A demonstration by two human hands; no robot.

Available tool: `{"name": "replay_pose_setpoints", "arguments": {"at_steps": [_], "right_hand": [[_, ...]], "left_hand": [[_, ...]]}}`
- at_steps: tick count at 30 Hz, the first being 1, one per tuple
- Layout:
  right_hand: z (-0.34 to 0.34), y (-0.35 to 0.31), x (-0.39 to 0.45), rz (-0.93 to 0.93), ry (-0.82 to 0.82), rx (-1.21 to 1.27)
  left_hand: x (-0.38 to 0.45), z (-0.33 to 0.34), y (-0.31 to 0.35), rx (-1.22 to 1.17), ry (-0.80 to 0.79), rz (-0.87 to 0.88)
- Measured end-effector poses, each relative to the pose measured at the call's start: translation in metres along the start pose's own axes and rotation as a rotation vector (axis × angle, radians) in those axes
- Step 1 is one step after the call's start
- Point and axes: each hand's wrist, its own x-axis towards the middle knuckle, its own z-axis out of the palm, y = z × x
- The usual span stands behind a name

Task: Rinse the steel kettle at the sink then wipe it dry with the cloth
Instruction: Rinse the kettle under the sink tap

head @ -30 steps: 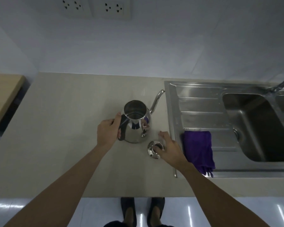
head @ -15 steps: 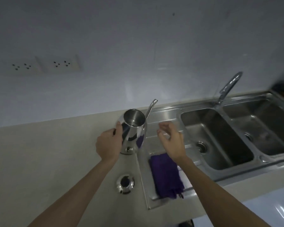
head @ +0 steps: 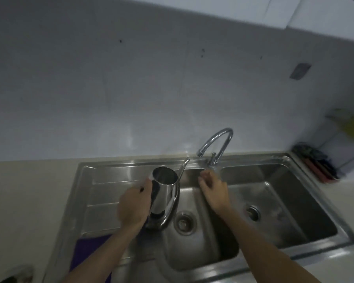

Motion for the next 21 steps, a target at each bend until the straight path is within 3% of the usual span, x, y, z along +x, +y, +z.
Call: {"name": "replay_pose_setpoints", "arguments": {"at_steps": [5, 13, 16, 21], "right_hand": [[-0.028, 0.062, 0.078, -0.019, -0.112, -0.194], [-0.014, 0.136, 0.155, -0.223, -0.433, -0.446], [-0.005, 0.142, 0.168, -0.322, -0.448, -0.438], [0.013, 0.137, 0.203, -0.334, -0.503, -0.573]], "left_hand": [[0.007, 0.066, 0.028, 0.054, -0.028, -0.109], [0.042, 0.111, 0.069, 0.086, -0.156, -0.100], [0.046, 0.114, 0.076, 0.169, -0.104, -0.080], [0.051, 0.113, 0.077, 0.108, -0.035, -0.123]]}}
